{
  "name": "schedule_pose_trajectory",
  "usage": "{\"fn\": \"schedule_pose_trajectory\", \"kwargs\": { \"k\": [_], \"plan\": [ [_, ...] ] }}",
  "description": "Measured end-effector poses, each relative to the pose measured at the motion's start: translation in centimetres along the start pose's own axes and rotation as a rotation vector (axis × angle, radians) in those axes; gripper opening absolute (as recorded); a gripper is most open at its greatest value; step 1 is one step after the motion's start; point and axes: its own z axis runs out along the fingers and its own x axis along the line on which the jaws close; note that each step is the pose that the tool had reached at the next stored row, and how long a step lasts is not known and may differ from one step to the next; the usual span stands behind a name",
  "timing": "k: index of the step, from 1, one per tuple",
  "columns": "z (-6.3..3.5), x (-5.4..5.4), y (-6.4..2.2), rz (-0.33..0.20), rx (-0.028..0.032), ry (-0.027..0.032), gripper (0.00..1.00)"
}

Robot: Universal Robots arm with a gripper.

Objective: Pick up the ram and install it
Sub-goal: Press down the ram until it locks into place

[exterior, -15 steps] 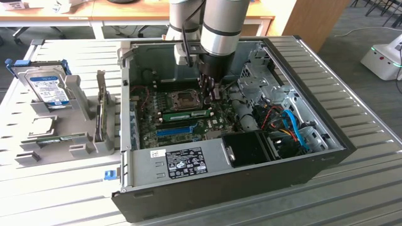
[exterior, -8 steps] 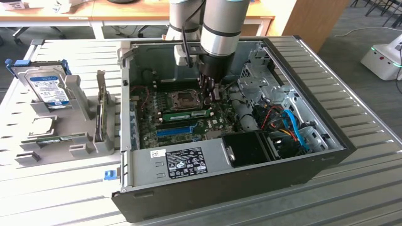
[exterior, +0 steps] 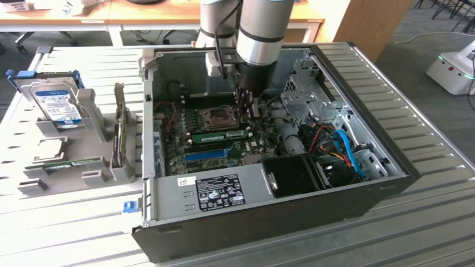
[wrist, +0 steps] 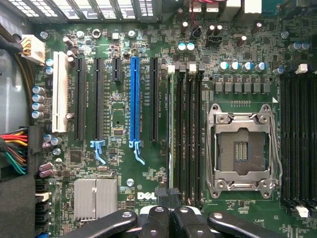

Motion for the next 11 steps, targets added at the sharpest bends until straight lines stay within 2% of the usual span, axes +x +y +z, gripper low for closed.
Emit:
{"fn": "schedule_pose_trajectory", "kwargs": {
  "k": [11],
  "plan": [
    [0.03,-0.33,0.0,0.0,0.0001,-0.0001,0.11]
  ]
}}
